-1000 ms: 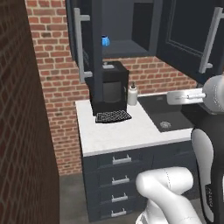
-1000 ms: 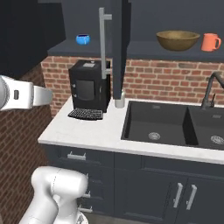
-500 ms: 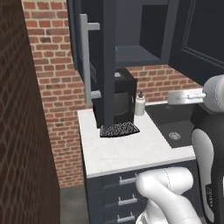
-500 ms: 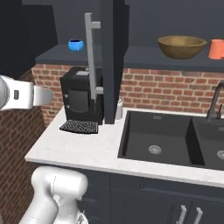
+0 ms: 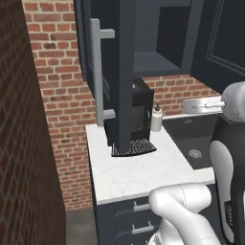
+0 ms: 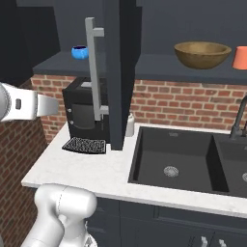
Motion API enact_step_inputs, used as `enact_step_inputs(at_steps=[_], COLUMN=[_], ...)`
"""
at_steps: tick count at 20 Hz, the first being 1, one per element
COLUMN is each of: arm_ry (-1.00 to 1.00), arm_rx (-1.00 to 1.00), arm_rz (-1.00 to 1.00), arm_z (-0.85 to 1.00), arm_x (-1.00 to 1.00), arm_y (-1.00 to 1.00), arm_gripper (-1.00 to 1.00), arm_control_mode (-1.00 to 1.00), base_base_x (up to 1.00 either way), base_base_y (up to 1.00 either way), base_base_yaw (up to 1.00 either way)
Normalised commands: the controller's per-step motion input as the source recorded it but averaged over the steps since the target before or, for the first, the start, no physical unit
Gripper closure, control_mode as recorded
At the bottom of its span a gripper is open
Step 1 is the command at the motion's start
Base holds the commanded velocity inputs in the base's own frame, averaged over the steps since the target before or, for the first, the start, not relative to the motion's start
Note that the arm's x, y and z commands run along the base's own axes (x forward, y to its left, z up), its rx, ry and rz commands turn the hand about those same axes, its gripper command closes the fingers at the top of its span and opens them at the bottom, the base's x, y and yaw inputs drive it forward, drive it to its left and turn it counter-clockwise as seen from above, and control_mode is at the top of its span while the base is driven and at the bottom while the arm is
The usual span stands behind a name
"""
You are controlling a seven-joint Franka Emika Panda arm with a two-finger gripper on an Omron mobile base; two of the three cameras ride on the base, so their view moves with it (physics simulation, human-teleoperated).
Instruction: Gather all objects into one cabinet and sort the glasses and bowls to opposite sides.
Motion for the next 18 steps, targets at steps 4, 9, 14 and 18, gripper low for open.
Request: enact_step_inputs(at_steps=[4, 9, 14, 18], arm_ry=[0.0, 0.0, 0.0, 0.0], arm_rx=[0.0, 0.0, 0.0, 0.0], arm_rz=[0.0, 0.0, 0.0, 0.0], arm_z=[0.0, 0.0, 0.0, 0.0], arm_x=[0.0, 0.0, 0.0, 0.0], arm_y=[0.0, 0.0, 0.0, 0.0], arm_gripper=[-1.0, -1.0, -1.0, -1.0], arm_control_mode=[1.0, 1.0, 1.0, 1.0], base_base_x=[0.46, 0.53, 0.49, 0.33], base_base_y=[0.21, 0.36, 0.27, 0.31], base_base_yaw=[0.0, 0.01, 0.06, 0.12])
